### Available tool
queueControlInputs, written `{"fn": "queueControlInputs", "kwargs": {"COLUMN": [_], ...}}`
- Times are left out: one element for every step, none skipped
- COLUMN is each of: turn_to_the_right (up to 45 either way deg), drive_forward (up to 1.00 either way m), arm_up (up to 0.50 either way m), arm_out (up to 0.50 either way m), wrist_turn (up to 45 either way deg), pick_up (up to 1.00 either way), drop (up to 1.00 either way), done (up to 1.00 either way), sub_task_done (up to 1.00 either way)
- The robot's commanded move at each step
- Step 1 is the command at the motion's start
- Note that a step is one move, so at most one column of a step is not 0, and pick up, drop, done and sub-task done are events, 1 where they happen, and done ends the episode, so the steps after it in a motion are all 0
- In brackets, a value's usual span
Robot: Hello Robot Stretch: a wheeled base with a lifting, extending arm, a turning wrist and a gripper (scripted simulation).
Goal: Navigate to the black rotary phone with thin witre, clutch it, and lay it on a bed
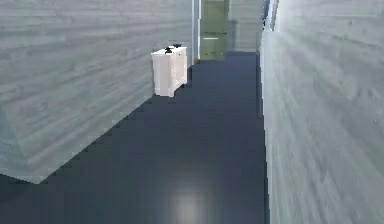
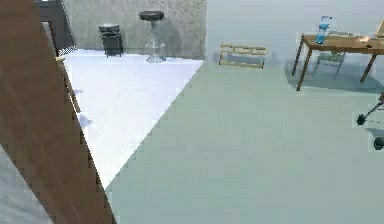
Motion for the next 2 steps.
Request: {"fn": "queueControlInputs", "kwargs": {"turn_to_the_right": [0.0,0.0], "drive_forward": [1.00,1.00], "arm_up": [0.00,0.00], "arm_out": [0.00,0.00], "wrist_turn": [0.0,0.0], "pick_up": [0.00,0.00], "drop": [0.00,0.00], "done": [0.00,0.00], "sub_task_done": [0.00,0.00]}}
